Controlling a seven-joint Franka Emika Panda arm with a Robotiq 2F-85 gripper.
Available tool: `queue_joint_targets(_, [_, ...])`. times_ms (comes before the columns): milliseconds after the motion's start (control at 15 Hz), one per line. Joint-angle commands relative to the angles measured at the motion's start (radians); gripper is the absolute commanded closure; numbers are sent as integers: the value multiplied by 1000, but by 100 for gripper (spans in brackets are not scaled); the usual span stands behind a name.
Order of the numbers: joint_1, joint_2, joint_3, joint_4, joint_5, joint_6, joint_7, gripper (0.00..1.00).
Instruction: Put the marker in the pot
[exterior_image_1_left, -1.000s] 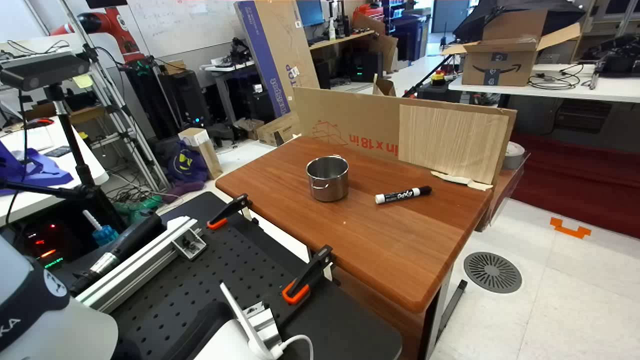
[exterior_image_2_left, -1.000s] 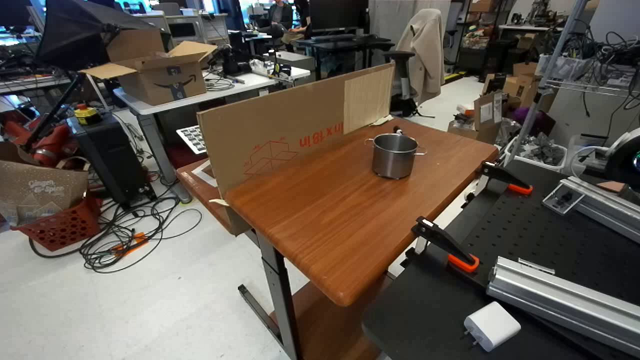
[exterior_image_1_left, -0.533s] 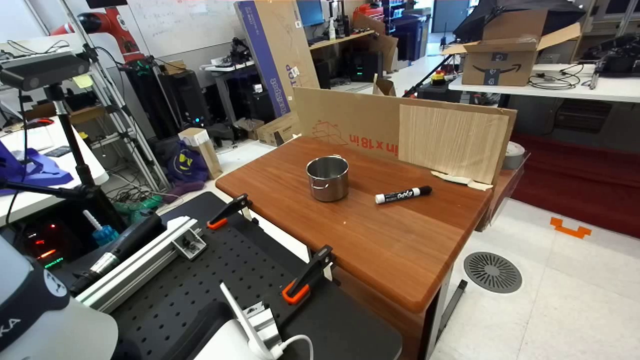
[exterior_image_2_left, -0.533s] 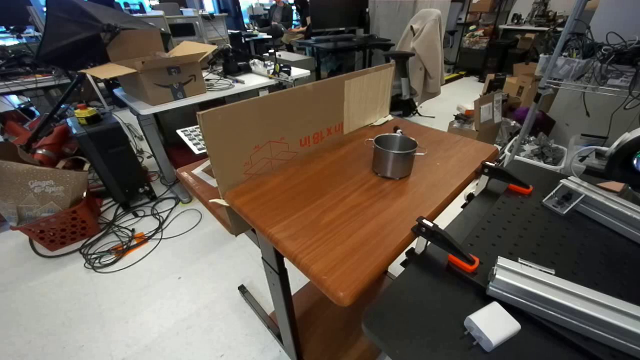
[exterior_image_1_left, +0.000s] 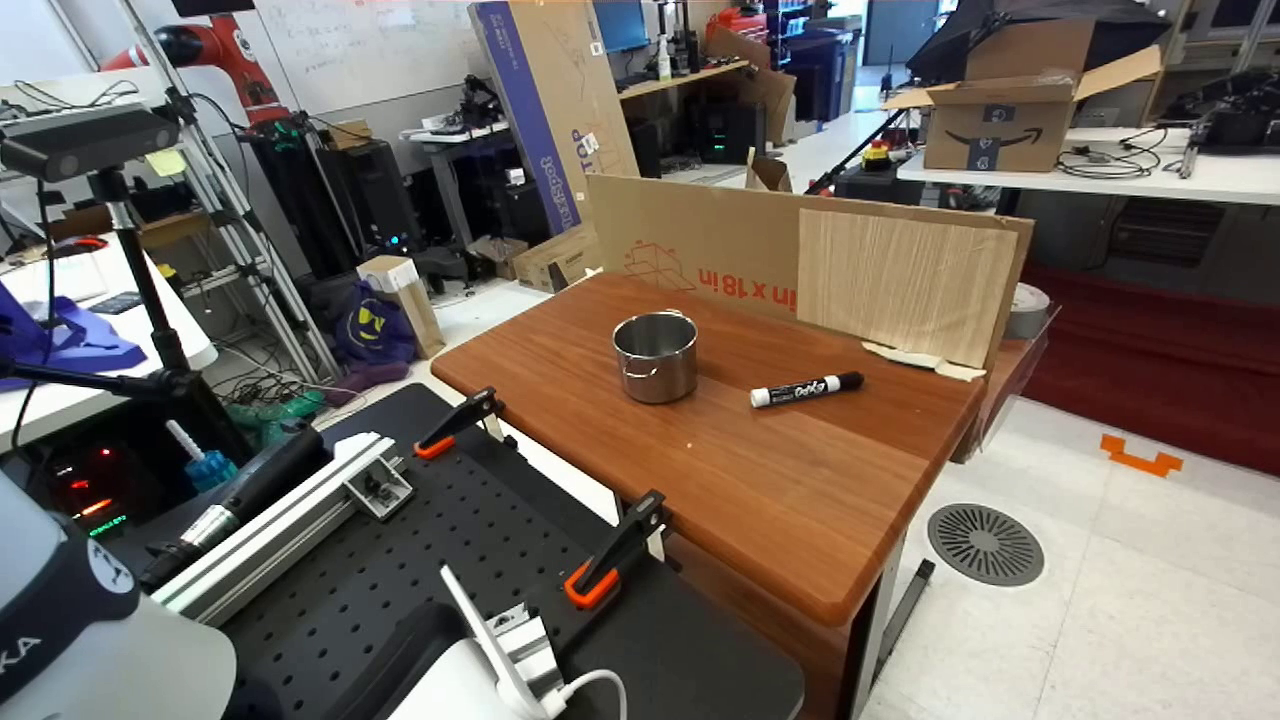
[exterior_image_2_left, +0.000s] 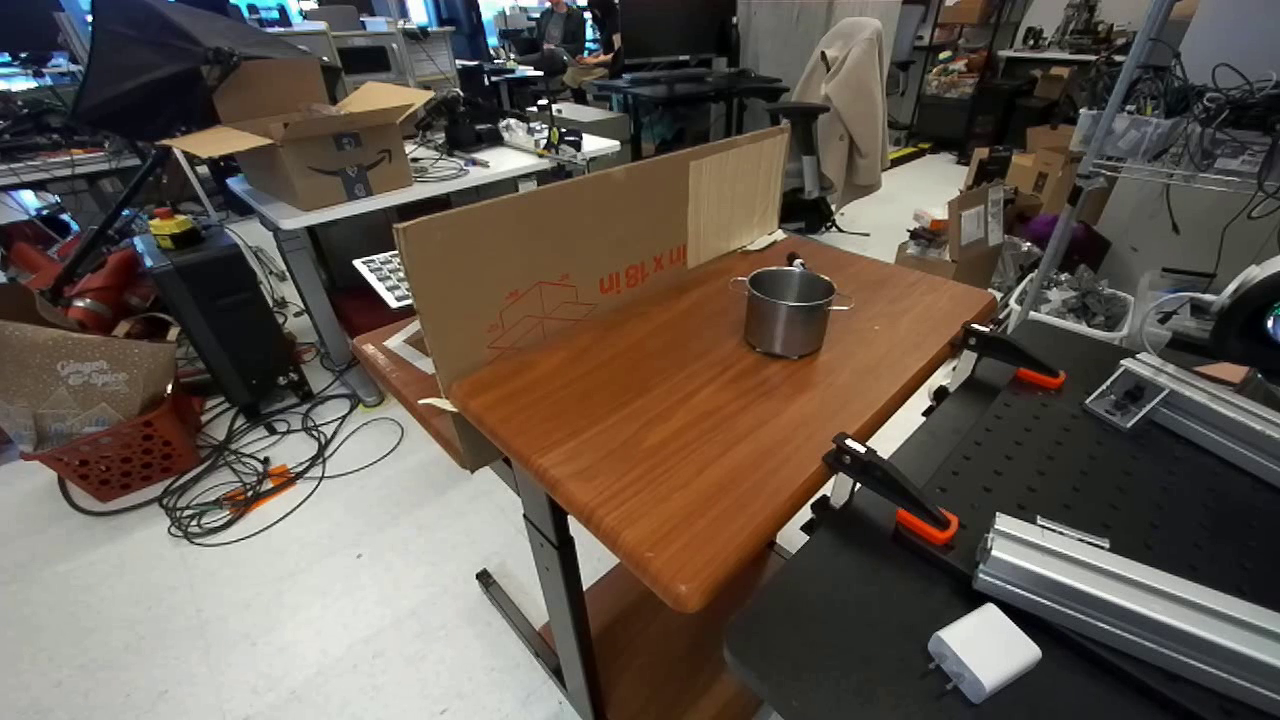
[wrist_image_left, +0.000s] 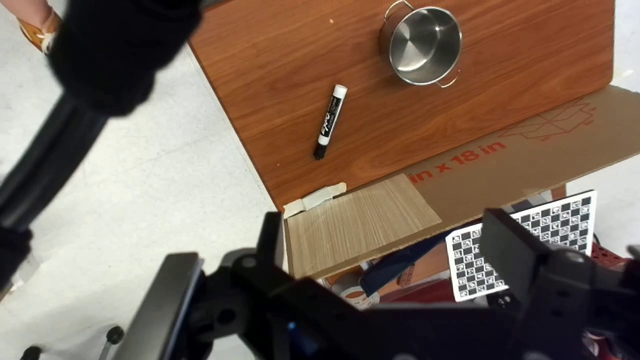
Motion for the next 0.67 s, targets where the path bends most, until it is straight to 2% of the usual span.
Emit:
queue_joint_targets(0, [-2, 97, -19, 48, 25, 0, -13, 0])
queue_joint_targets(267, [0, 207, -17, 81, 40, 26, -10, 0])
queue_joint_targets(600, [12, 337, 14, 75, 20, 158, 7, 0])
